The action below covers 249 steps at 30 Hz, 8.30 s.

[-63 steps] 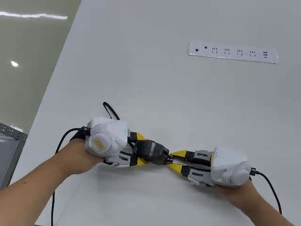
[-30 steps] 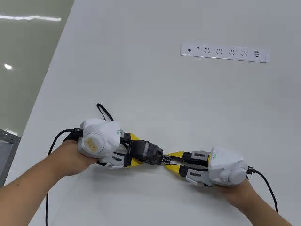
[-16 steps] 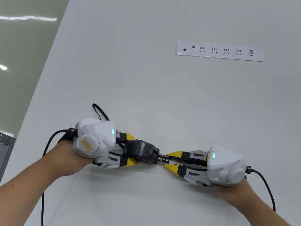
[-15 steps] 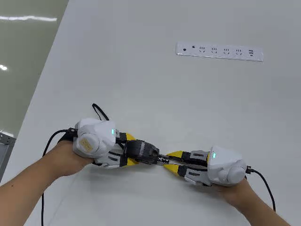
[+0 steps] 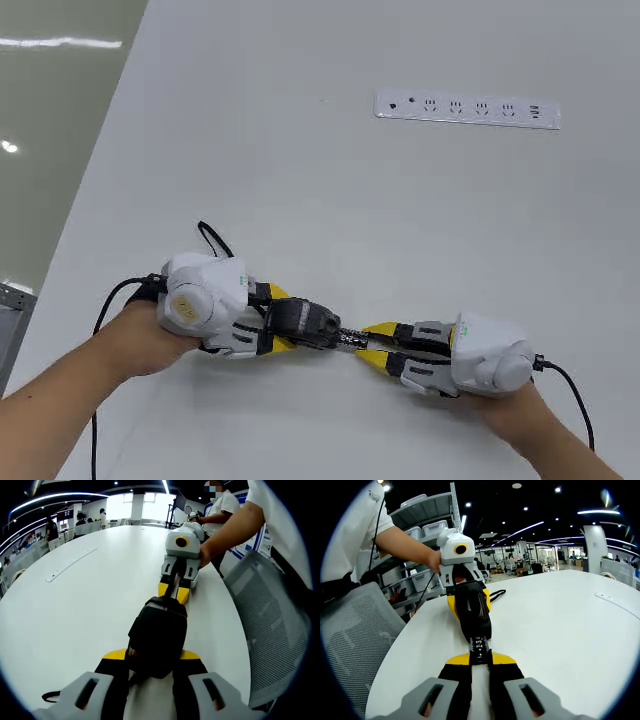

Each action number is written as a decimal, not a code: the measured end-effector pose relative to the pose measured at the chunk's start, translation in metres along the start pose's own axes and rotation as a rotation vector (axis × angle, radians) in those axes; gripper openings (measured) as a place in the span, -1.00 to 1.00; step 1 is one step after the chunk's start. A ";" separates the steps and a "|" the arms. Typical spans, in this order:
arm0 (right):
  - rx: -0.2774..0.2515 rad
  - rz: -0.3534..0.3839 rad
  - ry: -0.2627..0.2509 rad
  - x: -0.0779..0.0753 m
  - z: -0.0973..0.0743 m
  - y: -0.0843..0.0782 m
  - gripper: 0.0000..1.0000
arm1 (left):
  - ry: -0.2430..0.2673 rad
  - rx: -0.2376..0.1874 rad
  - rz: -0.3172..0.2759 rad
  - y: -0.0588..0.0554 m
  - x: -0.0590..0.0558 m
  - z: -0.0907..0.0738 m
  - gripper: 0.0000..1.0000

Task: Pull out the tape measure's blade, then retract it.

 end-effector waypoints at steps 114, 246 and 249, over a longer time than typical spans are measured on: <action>-0.032 0.050 -0.063 0.018 -0.068 -0.027 -0.82 | 0.005 0.010 0.006 0.001 -0.001 0.001 -0.41; -0.103 0.140 -0.142 0.044 -0.165 -0.065 -0.84 | 0.002 0.051 0.010 0.003 -0.001 0.002 -0.41; -0.106 0.141 -0.140 0.044 -0.165 -0.066 -0.84 | 0.002 0.052 0.009 0.003 -0.001 0.002 -0.41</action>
Point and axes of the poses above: the centre of the closed fingertips' face, and the gripper's own axes: z roughly forward along the fingers, x roughly to its left, y roughly out of its top, the point moved 10 cm from there along -z, roughly backward along the fingers, and after that the axes turned 14 degrees about y, right-handed, at the moved point
